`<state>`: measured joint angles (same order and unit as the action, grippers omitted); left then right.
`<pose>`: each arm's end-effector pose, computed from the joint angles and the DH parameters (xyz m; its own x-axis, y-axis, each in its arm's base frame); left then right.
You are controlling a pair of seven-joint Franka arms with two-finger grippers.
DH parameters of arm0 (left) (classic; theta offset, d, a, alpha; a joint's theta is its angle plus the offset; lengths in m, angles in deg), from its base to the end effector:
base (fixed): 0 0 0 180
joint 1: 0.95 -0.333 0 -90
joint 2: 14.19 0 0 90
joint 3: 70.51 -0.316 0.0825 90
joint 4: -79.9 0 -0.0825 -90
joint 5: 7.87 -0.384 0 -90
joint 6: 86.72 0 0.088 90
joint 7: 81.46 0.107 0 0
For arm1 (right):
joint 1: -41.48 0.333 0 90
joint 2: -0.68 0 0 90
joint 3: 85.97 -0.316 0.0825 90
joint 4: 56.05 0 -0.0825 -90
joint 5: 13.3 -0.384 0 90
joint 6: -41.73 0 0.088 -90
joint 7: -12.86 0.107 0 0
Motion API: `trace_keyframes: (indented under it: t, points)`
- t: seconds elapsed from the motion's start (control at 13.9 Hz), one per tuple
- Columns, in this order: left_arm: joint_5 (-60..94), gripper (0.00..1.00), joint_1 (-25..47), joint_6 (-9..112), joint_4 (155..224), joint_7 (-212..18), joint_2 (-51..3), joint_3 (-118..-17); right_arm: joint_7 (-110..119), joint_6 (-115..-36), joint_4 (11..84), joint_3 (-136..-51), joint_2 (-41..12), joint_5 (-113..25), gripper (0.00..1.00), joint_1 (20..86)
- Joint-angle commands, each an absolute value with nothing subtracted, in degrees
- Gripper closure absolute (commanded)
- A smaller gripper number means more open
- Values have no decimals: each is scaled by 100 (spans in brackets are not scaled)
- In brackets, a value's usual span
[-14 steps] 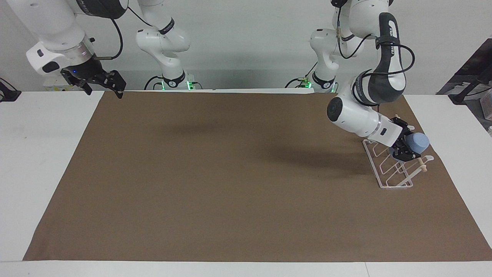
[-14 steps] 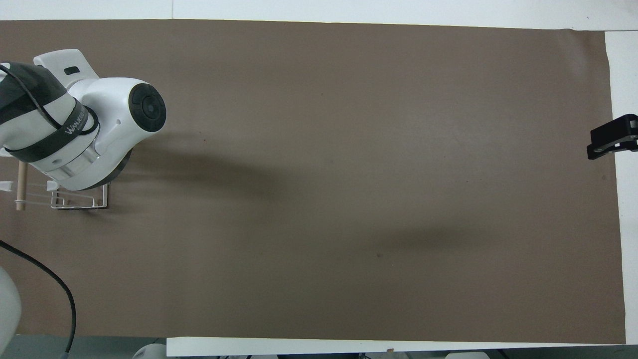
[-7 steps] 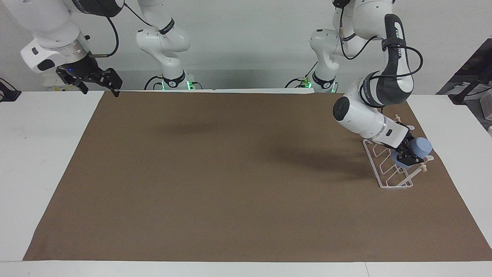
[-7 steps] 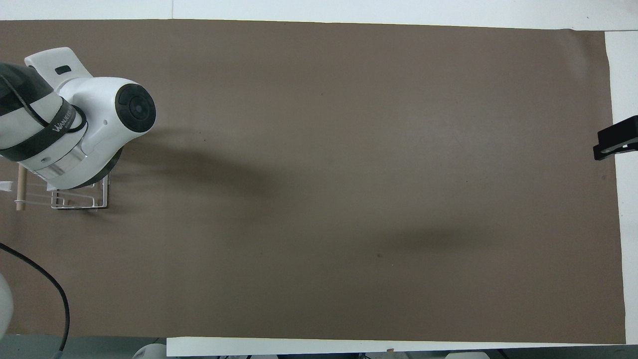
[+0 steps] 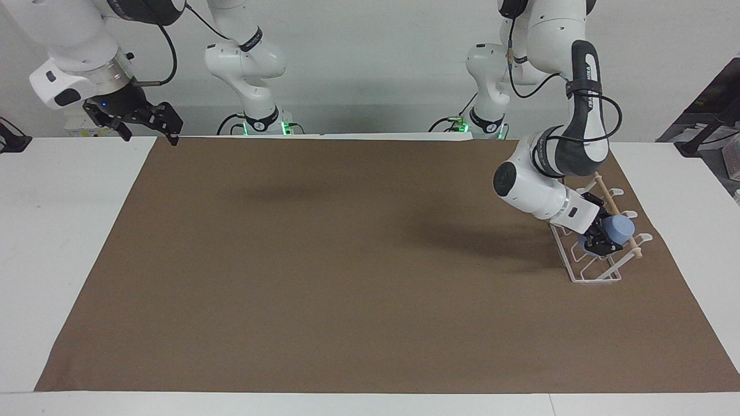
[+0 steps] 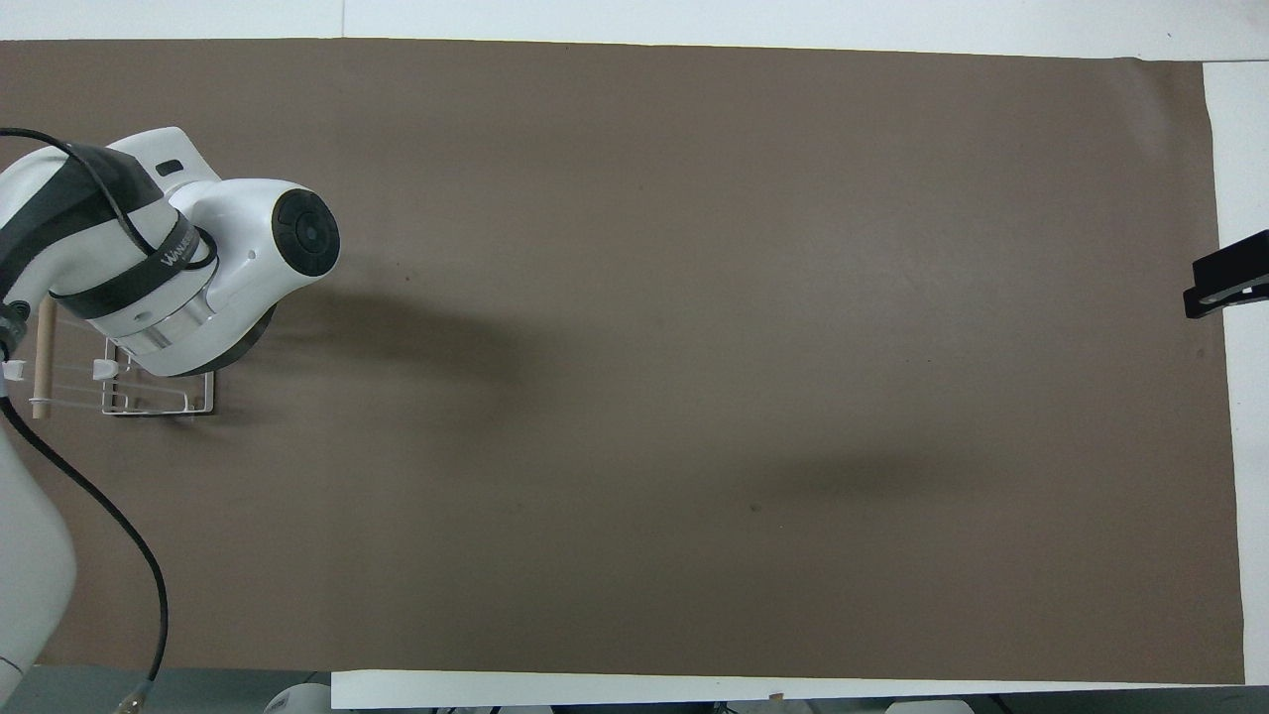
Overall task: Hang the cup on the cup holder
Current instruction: 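Carry the cup with the left gripper over the acrylic rack, then lower the cup onto the rack peg and release with the left gripper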
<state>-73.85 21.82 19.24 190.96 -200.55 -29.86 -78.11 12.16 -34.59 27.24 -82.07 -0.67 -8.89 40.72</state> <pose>0.5915 -0.0899 0.3615 0.1846 0.4119 0.8923 0.9564 -0.2843 -0.0666 0.5336 -0.0526 0.6468 0.9857 -0.0866 -0.1449 -0.0761 -0.9942 0.0764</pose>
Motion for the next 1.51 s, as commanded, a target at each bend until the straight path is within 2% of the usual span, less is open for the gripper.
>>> trace_keyframes:
  t: [0.0, 0.29, 0.86, 1.15, 1.44]
  points:
    - [-7502, 0, 2112, 1928, 19082, -20039, -2931, -7772, 1075, -3395, 2666, -8202, -63, -864, 1, 4034]
    - [-7423, 0, 2111, 1708, 18732, -19459, -2896, -7763, 1075, -3395, 2666, -8202, -63, -864, 1, 4034]
    - [-5913, 0, 1989, 760, 16833, -16483, -2799, -7789, 1075, -3404, 2657, -8202, -63, -873, 1, 4034]
    - [-3930, 0, 1603, 601, 16743, -14803, -2281, -7798, 1083, -3404, 2657, -8202, -63, -873, 1, 4034]
    - [-2496, 0, 1531, -145, 16735, -13258, -2061, -7798, 1083, -3404, 2657, -8202, -63, -873, 1, 4042]
